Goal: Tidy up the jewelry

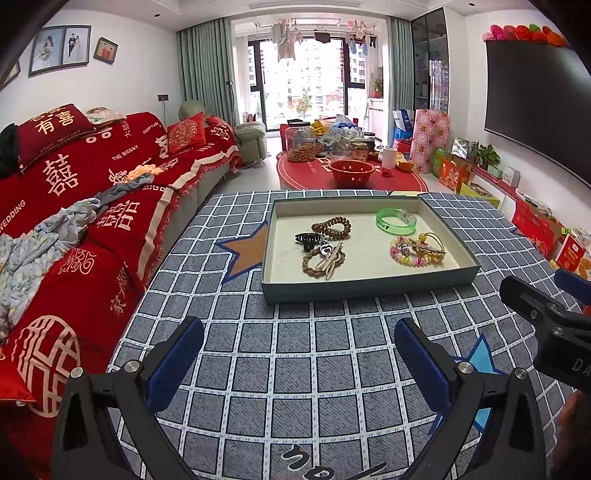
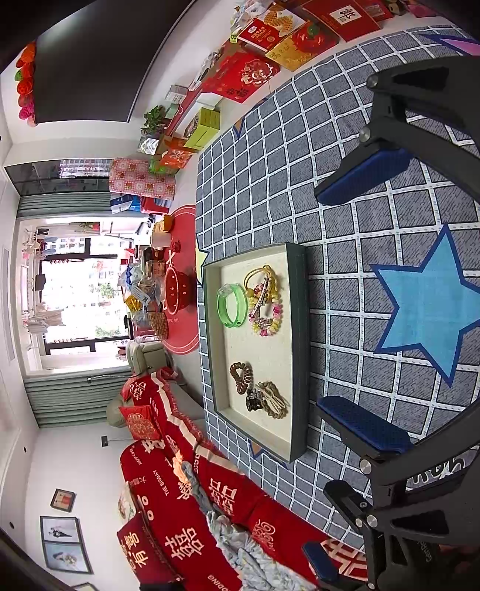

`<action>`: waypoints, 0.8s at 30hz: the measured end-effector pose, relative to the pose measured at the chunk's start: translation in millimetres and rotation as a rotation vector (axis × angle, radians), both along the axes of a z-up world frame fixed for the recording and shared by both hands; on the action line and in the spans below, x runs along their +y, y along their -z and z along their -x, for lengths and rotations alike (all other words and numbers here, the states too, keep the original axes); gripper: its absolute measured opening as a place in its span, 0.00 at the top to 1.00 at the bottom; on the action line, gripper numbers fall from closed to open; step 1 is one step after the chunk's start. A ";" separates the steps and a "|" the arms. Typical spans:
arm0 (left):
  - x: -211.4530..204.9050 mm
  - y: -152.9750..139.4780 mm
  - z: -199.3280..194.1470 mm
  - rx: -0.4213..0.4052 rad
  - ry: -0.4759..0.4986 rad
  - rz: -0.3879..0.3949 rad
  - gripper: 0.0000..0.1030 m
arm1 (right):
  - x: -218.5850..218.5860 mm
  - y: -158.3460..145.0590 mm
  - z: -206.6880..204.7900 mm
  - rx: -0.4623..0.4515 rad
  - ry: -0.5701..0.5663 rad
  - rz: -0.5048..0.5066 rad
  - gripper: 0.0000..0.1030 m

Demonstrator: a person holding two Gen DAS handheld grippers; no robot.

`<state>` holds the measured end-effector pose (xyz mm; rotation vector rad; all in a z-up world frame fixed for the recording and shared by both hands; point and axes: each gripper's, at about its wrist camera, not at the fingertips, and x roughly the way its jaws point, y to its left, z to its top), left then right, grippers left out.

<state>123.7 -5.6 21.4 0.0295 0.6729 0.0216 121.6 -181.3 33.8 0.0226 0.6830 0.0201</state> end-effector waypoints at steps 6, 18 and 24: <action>1.8 -1.1 0.7 0.000 0.000 -0.001 0.00 | 0.1 0.4 0.3 -0.001 0.000 0.000 0.00; 3.5 2.2 0.4 0.005 0.003 0.002 0.00 | 0.4 1.2 0.8 -0.001 -0.001 -0.001 0.00; 4.7 3.6 1.5 -0.001 0.012 0.008 0.00 | 0.3 1.0 0.7 -0.001 0.000 0.000 0.00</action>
